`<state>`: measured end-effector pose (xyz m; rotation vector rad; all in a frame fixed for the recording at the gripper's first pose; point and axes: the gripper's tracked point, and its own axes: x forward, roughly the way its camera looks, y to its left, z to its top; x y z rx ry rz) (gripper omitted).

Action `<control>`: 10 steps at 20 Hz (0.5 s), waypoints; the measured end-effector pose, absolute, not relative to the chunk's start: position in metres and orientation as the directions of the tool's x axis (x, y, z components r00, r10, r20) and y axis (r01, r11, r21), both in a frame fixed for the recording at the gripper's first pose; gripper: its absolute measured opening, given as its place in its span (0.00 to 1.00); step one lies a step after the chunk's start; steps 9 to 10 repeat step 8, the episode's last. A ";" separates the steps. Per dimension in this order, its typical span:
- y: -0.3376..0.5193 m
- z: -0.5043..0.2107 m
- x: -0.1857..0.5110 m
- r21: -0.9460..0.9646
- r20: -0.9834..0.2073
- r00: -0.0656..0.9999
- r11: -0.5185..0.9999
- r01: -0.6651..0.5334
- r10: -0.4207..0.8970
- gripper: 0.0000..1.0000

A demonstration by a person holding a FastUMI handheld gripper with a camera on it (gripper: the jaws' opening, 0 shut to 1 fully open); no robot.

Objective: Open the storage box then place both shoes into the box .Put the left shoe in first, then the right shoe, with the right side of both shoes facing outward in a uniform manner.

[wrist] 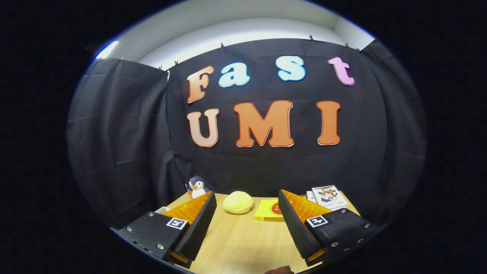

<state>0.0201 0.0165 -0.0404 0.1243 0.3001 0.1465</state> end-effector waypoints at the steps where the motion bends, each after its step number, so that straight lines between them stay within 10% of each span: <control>1: 0.009 -0.037 0.018 0.139 -0.270 0.951 0.983 -0.118 0.152 0.97; 10: -0.014 -0.005 0.017 0.086 -0.145 0.983 0.991 -0.099 0.110 0.97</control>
